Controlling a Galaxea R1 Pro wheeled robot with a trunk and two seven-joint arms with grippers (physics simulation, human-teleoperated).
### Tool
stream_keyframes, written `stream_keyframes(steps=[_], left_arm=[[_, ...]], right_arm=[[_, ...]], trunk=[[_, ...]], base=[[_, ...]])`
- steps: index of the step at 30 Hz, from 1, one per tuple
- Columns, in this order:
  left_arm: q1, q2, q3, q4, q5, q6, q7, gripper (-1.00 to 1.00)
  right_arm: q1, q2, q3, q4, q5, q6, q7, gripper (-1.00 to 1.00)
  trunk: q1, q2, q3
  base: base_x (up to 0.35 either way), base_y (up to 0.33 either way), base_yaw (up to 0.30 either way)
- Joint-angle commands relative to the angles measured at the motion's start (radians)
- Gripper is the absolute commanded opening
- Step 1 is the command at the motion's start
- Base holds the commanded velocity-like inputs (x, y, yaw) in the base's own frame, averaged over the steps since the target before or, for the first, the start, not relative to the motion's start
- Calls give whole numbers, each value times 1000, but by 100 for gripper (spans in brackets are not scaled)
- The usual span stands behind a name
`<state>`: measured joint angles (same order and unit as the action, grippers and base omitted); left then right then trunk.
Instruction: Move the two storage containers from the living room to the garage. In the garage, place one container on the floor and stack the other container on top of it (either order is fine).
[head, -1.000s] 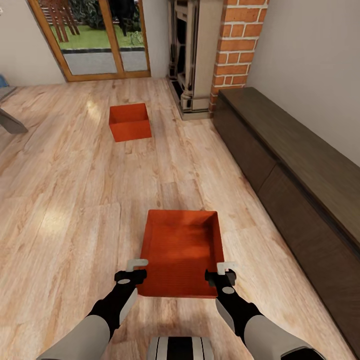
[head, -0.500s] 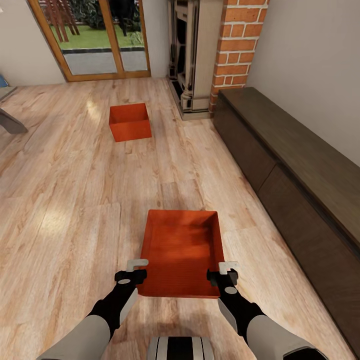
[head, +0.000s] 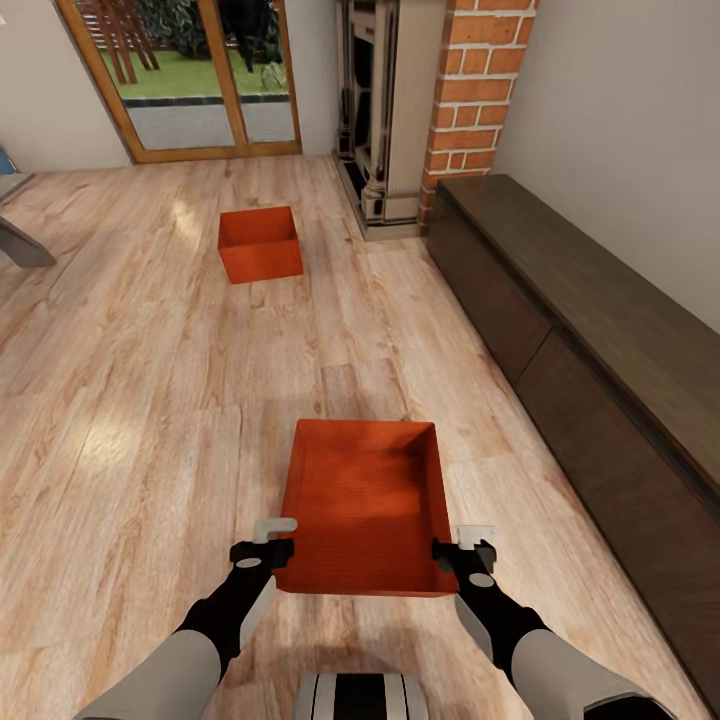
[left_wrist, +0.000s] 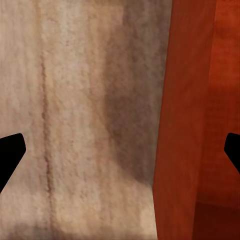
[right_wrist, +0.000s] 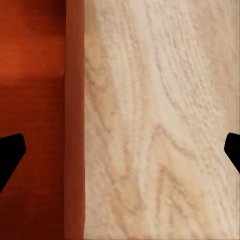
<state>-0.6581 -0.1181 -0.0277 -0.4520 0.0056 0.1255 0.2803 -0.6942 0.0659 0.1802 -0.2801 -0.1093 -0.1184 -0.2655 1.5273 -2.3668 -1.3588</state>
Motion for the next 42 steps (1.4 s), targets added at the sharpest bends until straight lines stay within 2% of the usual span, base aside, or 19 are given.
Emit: stream_keyframes(steps=[1,10,20,42], left_arm=[[0,0,-3,-2,1,6,5,100],[0,2,-3,-2,1,6,4,100],[0,3,-3,-1,1,6,4,100],[0,3,-3,-2,1,6,3,100]], right_arm=[[-1,-1,9,1,-11,-4,-5,100],[-1,-3,8,1,-13,-4,-4,100],[-1,9,11,2,-15,-4,-4,100],[-1,14,13,4,-15,-2,29,100]], trunk=[[0,0,-1],[0,0,-1],[0,0,-1],[0,0,-1]], base=[[0,0,0],[0,0,0],[0,0,0],[0,0,0]])
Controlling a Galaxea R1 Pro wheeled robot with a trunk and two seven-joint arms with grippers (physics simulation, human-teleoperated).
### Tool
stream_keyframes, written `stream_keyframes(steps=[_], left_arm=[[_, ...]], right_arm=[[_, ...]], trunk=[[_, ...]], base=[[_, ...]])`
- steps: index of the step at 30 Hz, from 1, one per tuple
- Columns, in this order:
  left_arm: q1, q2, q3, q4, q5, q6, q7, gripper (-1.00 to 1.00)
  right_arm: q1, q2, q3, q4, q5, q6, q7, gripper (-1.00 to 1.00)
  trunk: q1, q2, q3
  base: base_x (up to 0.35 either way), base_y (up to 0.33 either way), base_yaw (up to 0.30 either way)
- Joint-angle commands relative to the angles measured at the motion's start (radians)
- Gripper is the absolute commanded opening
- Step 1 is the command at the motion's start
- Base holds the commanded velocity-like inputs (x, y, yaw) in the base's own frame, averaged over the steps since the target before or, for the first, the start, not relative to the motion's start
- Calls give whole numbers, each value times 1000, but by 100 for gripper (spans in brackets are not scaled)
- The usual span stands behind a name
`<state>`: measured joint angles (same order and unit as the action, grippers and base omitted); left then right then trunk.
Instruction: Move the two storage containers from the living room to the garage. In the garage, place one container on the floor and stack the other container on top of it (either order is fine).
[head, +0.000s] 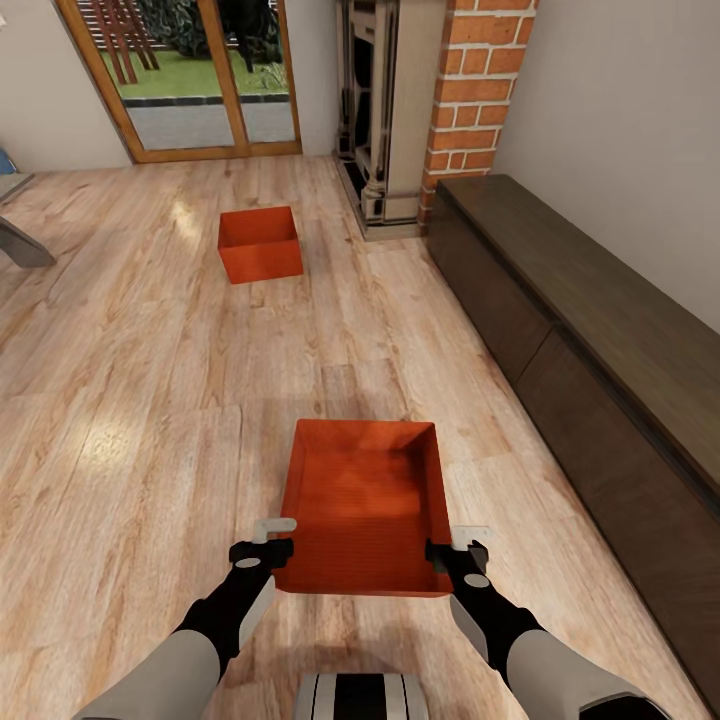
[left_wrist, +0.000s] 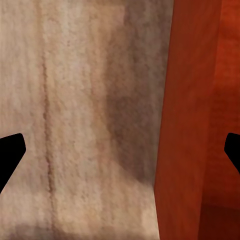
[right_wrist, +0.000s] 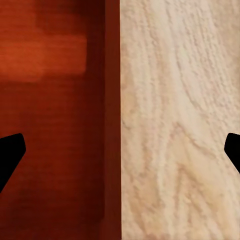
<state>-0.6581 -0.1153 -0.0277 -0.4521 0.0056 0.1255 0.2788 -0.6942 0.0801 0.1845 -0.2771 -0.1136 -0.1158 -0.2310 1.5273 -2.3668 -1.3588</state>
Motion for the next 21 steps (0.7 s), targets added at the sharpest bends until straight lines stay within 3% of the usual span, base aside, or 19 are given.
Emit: stream_keyframes(steps=[1,21], left_arm=[[0,0,-3,-2,1,6,5,100],[0,-10,-6,-7,-2,9,-10,100]], right_arm=[[-1,0,9,1,-11,-5,-5,100],[-1,0,9,1,-11,-5,-5,100]], trunk=[[0,0,-1],[0,0,-1]], base=[[0,0,0],[0,0,0]])
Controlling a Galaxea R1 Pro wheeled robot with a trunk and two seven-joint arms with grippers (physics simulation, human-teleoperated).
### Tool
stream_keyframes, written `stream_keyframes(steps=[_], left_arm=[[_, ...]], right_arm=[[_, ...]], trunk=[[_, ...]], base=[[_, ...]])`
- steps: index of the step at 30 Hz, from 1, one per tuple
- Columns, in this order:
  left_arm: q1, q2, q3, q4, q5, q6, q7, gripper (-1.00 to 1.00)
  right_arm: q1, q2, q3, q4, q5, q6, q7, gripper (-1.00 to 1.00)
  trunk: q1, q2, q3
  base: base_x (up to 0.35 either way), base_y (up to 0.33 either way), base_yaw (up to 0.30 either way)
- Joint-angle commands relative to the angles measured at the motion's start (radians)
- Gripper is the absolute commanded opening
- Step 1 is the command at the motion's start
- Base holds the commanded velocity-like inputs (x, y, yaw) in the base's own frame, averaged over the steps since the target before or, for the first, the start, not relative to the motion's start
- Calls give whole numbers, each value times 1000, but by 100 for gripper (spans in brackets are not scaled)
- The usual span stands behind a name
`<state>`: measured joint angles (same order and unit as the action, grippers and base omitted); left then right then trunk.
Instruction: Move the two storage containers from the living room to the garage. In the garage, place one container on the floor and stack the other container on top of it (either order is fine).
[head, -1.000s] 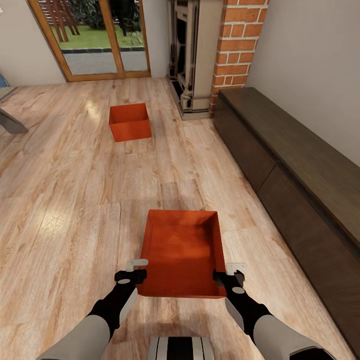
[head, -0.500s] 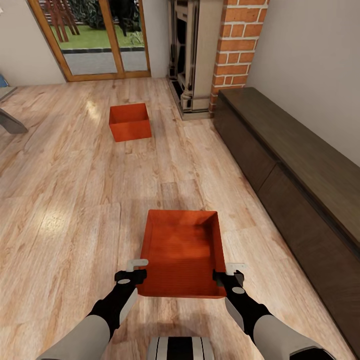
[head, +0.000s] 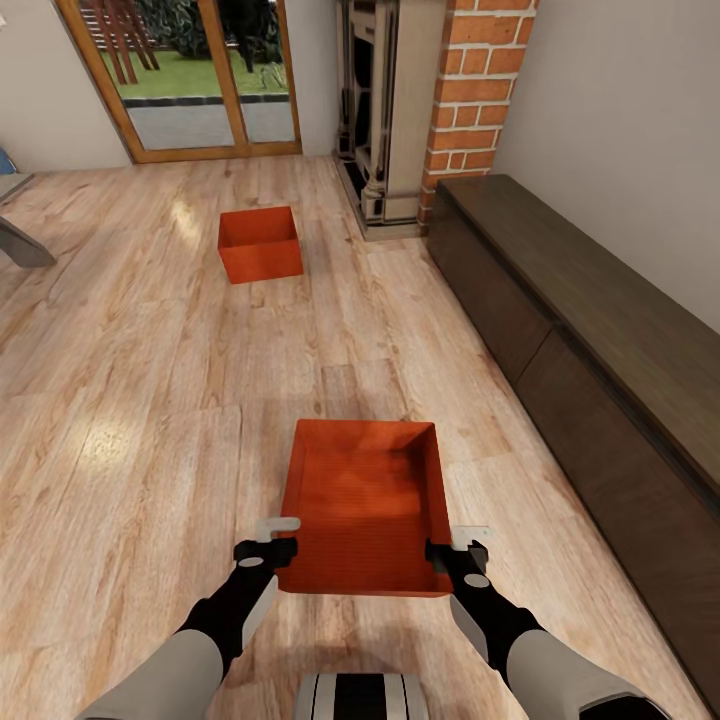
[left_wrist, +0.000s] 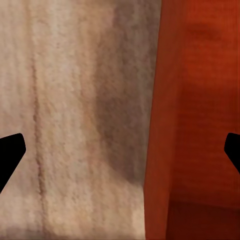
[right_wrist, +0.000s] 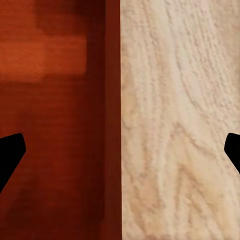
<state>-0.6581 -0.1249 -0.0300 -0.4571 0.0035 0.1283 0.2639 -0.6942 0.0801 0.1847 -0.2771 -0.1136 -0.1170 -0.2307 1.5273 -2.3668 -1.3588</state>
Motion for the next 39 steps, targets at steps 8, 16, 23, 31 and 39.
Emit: stream_keyframes(steps=[8,16,23,31,39], left_arm=[[0,-2,-4,-1,0,5,1,100],[0,-4,-6,23,-3,4,-31,100],[0,-4,-7,26,-4,4,-41,100],[0,-4,-6,26,-4,4,-41,100],[0,-2,-5,22,-2,2,-27,100]], right_arm=[[-1,0,9,1,-11,-4,-5,100],[-1,0,9,1,-11,-4,-4,100],[-1,0,9,1,-11,-4,-4,100],[-1,0,9,1,-9,-4,-4,100],[-1,0,9,1,-9,-4,-4,100]], trunk=[[0,0,-1],[0,0,-1],[0,0,-1],[0,0,-1],[0,0,-1]], base=[[0,0,0],[0,0,0],[0,0,0],[0,0,0],[3,0,0]])
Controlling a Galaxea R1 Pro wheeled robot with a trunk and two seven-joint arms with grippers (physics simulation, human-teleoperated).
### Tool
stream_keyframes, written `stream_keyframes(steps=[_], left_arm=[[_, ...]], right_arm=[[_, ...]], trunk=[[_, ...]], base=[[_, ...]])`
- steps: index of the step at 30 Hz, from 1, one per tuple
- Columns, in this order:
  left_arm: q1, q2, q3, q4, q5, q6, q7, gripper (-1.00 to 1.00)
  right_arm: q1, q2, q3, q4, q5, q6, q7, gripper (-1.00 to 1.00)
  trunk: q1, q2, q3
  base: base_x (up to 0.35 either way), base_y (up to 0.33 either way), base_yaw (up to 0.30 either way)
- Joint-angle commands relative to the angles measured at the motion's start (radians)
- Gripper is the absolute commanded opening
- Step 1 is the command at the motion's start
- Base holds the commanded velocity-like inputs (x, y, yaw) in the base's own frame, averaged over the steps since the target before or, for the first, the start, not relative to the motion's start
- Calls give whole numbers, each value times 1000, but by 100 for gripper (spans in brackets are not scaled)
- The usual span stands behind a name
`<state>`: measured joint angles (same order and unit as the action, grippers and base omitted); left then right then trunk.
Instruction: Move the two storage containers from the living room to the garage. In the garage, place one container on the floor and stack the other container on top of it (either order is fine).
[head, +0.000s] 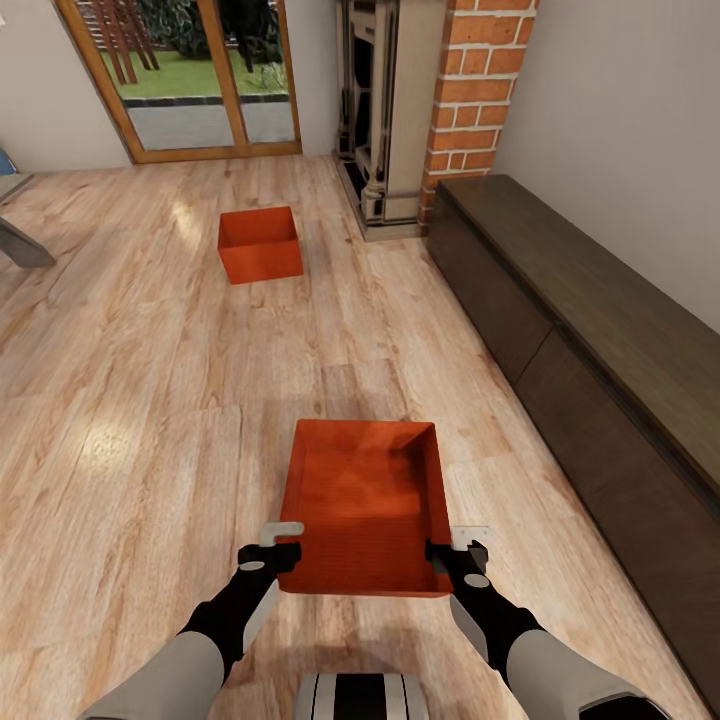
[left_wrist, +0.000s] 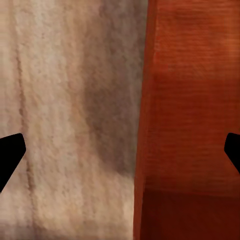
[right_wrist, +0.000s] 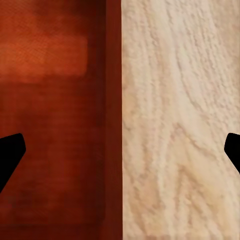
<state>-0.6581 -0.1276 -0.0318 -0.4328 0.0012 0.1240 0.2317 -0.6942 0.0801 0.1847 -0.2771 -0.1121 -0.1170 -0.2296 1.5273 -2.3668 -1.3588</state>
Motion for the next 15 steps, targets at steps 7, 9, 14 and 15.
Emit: stream_keyframes(steps=[7,9,14,15], left_arm=[[0,1,-3,-2,-1,6,-2,100],[0,2,-3,-3,0,6,-2,100],[0,1,-3,-6,-1,6,-1,100],[0,1,-3,-7,-1,6,-1,100]], right_arm=[[-1,0,9,1,-9,-4,-5,100],[-1,0,9,1,-9,-4,-5,100],[-1,0,9,1,-9,-4,-5,100],[-1,0,9,1,-9,-4,-5,100]], trunk=[[0,0,-1],[0,0,-1],[0,0,-1],[0,0,-1]], base=[[156,0,0],[42,0,0],[15,0,0],[3,0,0]])
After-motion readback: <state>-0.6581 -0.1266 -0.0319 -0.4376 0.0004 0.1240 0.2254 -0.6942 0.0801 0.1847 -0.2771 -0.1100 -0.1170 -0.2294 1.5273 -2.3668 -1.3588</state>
